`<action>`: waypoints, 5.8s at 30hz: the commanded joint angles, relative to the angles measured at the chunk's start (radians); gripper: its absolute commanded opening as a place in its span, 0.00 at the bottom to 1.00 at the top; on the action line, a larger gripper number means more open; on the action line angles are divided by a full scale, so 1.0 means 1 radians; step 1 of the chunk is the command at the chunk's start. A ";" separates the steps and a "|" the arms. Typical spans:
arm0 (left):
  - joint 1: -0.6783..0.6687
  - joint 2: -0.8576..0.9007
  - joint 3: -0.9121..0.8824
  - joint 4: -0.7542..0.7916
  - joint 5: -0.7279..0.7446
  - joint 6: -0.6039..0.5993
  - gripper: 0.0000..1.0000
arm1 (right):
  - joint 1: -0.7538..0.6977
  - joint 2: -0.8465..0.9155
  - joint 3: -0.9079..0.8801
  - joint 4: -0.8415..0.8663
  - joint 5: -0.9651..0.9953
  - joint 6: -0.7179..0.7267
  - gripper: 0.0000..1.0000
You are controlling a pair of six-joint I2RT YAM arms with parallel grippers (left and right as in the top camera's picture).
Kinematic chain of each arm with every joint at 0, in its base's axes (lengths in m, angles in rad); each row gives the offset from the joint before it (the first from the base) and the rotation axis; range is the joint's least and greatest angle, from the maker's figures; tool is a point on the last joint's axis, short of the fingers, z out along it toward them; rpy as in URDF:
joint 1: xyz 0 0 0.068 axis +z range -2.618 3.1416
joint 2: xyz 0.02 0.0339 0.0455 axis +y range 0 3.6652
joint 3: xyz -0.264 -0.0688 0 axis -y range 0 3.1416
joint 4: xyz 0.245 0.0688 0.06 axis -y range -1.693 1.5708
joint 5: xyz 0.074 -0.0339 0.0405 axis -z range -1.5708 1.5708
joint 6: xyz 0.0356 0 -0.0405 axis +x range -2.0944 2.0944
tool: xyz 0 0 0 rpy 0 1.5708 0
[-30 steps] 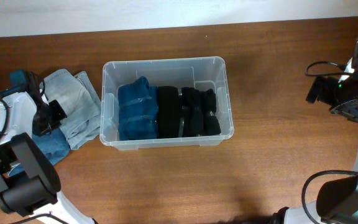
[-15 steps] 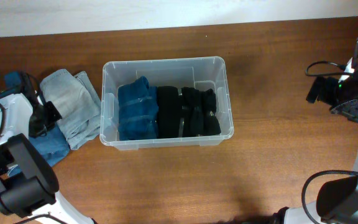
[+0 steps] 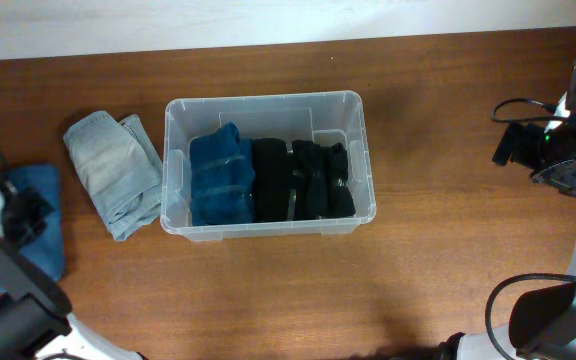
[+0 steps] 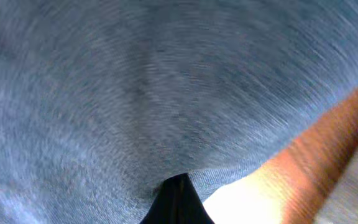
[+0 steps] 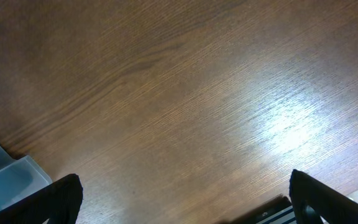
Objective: Pack container
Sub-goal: 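Grasp the light grey-blue jeans with the left gripper, then lift the light jeans and carry them right over the bin, then lower the light jeans into the bin's right side and press down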
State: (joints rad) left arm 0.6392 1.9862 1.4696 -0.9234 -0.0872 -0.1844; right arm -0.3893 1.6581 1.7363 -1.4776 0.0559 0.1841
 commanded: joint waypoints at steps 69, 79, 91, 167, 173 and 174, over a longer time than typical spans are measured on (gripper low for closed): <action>-0.224 0.235 -0.038 0.164 0.351 -0.055 0.01 | -0.005 0.000 0.006 0.001 0.008 0.003 0.98; -0.224 0.210 0.077 0.035 0.353 -0.055 0.01 | -0.005 0.000 0.006 0.001 0.008 0.003 0.98; -0.225 0.048 0.214 -0.063 0.353 -0.054 0.01 | -0.005 0.000 0.006 0.001 0.008 0.003 0.98; -1.207 -0.120 0.357 0.143 0.420 -0.694 0.01 | -0.005 0.000 0.006 0.001 0.008 0.003 0.98; -1.206 -0.120 0.274 0.165 0.401 -0.692 0.01 | -0.005 0.000 0.006 0.001 0.008 0.003 0.98; -1.206 -0.120 0.256 0.169 0.401 -0.692 0.00 | -0.005 0.000 0.006 0.001 0.008 0.003 0.98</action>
State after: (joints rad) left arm -0.5655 1.8870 1.7733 -0.7712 0.3092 -0.8616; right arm -0.3893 1.6581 1.7363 -1.4773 0.0559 0.1841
